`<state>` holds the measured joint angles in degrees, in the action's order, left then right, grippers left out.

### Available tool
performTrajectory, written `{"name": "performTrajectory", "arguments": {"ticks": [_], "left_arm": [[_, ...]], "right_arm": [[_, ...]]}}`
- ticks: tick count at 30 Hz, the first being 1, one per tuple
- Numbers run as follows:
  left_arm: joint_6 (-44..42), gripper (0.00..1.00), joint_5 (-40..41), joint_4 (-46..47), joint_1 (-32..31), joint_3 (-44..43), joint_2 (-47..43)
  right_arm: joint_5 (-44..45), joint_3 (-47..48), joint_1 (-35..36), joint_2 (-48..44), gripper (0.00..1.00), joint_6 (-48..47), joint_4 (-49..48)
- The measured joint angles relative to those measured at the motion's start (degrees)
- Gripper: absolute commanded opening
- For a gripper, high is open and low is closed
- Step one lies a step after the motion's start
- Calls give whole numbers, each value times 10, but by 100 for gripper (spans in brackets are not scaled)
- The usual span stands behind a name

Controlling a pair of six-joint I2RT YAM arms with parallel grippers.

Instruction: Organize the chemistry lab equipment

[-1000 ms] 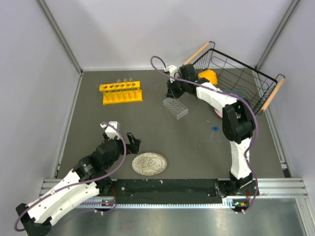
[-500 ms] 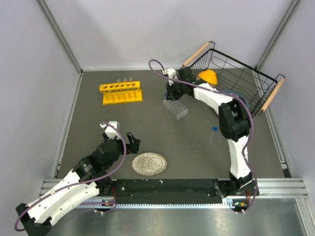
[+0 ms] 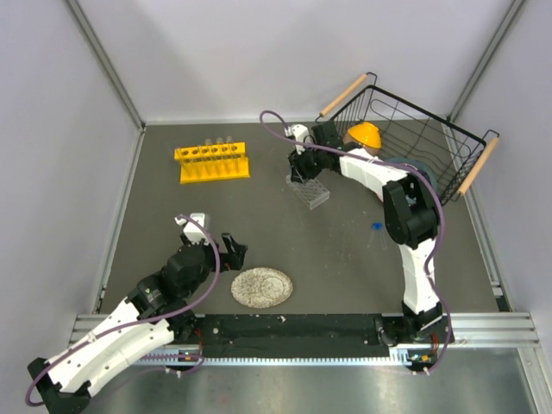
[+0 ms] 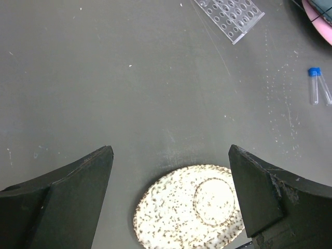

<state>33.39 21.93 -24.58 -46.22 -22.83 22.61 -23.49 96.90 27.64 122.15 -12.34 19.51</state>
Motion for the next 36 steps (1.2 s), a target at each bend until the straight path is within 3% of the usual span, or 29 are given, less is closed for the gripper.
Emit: {"name": "performTrajectory", "arguments": {"ticks": [7,15,30,36], "left_arm": [[11,99,-13,-2,0,-1,-18],[45,99,-49,-2,0,-5,-38],[115,99,-101,2,0,-5,-70],[134,99,-118,2,0,2,-84]], "right_arm": [[17,-44,0,-34,75,-22,16],[29,-119,0,-174,98,-65,38],[103,-375,-13,-466,97,-121,143],[127,-452,-91,-527,81,-110,177]]}}
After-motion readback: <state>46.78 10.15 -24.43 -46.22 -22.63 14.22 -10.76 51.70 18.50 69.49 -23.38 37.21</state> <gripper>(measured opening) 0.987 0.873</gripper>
